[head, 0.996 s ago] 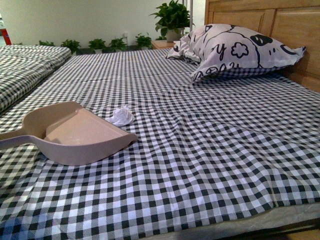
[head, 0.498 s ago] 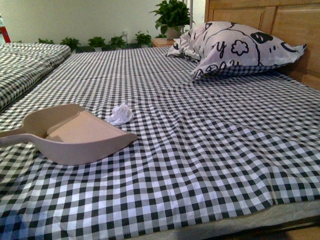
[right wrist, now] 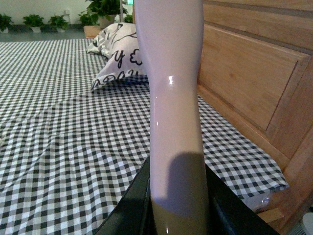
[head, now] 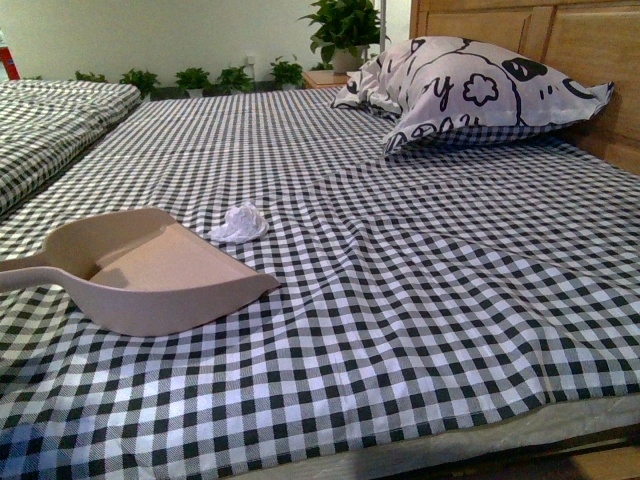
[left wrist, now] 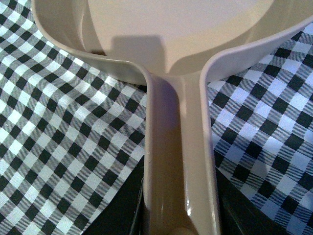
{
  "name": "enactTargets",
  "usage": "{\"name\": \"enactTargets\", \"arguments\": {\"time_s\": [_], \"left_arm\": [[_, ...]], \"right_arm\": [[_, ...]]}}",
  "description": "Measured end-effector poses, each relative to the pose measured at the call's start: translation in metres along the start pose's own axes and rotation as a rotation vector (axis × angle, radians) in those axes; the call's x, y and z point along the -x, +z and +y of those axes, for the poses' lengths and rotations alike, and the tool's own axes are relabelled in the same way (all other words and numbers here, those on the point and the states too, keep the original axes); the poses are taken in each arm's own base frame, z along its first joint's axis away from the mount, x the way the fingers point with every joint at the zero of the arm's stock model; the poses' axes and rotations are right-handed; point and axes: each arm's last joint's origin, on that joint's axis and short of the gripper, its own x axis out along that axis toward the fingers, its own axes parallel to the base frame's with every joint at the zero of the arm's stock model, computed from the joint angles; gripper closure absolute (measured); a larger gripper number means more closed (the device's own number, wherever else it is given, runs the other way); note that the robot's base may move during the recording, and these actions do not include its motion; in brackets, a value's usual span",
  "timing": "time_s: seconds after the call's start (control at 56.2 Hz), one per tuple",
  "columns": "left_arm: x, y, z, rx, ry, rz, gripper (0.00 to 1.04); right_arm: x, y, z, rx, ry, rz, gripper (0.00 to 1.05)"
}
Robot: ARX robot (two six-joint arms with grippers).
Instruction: Clean up trash
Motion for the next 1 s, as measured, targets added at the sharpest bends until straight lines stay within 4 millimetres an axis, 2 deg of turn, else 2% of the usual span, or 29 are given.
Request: {"name": "enactTargets", "arguments": {"time_s": [0.871, 0.942, 0.996], "left_arm": [[0.001, -0.003, -0.001, -0.003, -0.006, 0.028, 0.78], [0.001, -0.003, -0.001, -0.002, -0.006, 0.028, 0.78], [0.002, -0.003, -0.001, -0.002, -0.005, 0.029, 0.78]], "right_arm": [[0.000, 0.000, 0.000, 0.000, 0.000, 0.000, 0.84], [-0.010, 0.002, 0.001, 0.068, 0.070, 0.171, 0.84], [-0.025, 0.007, 0.002, 0.103, 0.104, 0.276, 0.84]]}}
